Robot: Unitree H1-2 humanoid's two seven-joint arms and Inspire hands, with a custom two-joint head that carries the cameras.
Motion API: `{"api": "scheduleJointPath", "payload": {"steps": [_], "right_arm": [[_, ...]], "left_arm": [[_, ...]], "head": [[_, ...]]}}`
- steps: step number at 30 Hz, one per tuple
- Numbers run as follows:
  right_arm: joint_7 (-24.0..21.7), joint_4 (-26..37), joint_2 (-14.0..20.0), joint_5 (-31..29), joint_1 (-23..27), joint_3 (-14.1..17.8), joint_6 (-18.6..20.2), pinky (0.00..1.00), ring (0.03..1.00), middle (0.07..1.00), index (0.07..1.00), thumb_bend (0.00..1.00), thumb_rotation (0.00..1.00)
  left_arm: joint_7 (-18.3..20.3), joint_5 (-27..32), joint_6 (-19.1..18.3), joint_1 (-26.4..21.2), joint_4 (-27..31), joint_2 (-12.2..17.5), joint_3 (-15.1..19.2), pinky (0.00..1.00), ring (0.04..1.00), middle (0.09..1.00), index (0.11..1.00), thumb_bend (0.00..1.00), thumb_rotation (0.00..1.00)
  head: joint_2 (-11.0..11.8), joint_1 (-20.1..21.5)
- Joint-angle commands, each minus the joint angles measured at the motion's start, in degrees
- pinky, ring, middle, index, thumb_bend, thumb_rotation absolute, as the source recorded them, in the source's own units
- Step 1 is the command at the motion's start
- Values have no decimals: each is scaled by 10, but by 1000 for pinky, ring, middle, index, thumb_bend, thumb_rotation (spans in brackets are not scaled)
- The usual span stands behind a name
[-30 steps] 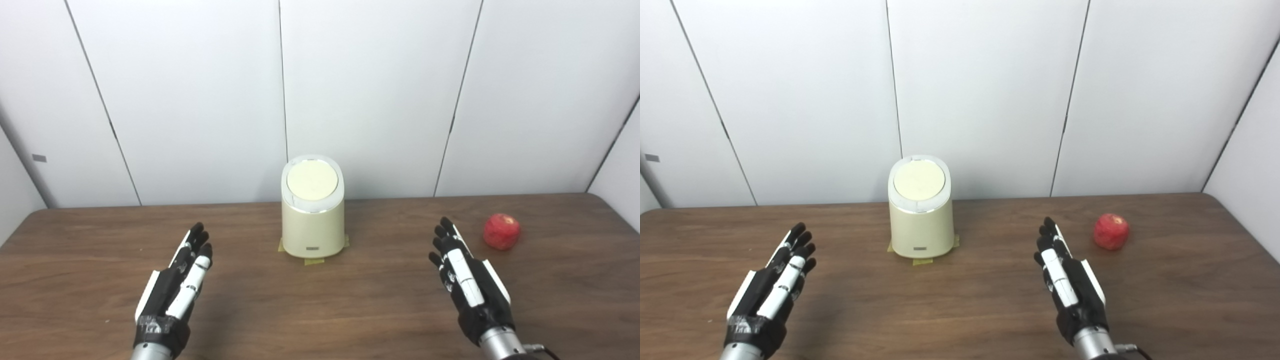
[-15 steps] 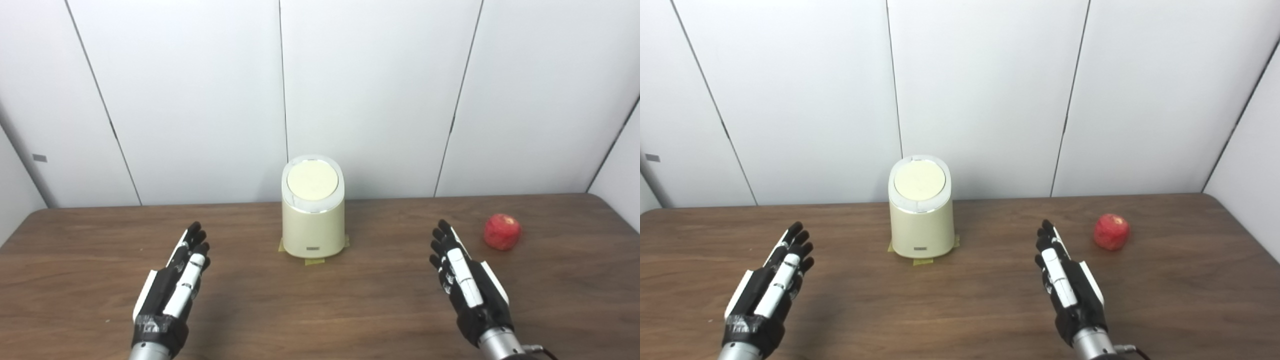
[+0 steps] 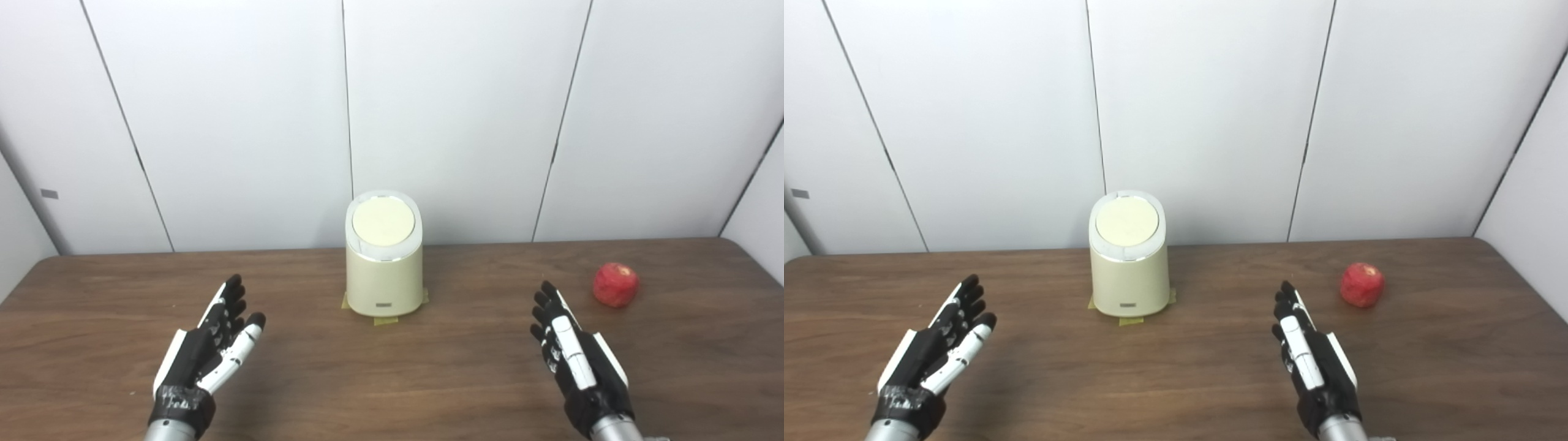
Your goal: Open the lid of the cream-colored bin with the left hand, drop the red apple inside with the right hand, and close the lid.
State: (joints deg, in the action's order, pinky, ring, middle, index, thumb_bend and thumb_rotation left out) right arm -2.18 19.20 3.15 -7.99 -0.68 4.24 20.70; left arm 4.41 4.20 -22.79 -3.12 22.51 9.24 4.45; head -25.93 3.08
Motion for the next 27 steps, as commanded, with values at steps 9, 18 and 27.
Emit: {"api": "scheduleJointPath", "payload": {"steps": [9, 18, 27], "right_arm": [[-4, -15, -1, -3, 10, -1, -53, 974, 1000, 981, 1000, 544, 863], [2, -18, -7, -1, 10, -2, -58, 950, 993, 967, 1000, 565, 844], [5, -26, -5, 4, 14, 1, -64, 951, 992, 965, 1000, 543, 864]], "left_arm": [[21, -108, -41, -180, -10, 48, -29, 997, 998, 1000, 1000, 683, 325], [81, -224, -41, -327, -129, 26, -31, 986, 992, 1000, 1000, 748, 219], [163, -326, -41, -411, -238, 27, -35, 913, 998, 1000, 1000, 823, 129]], "head": [[38, -15], [42, -17], [41, -18]]}}
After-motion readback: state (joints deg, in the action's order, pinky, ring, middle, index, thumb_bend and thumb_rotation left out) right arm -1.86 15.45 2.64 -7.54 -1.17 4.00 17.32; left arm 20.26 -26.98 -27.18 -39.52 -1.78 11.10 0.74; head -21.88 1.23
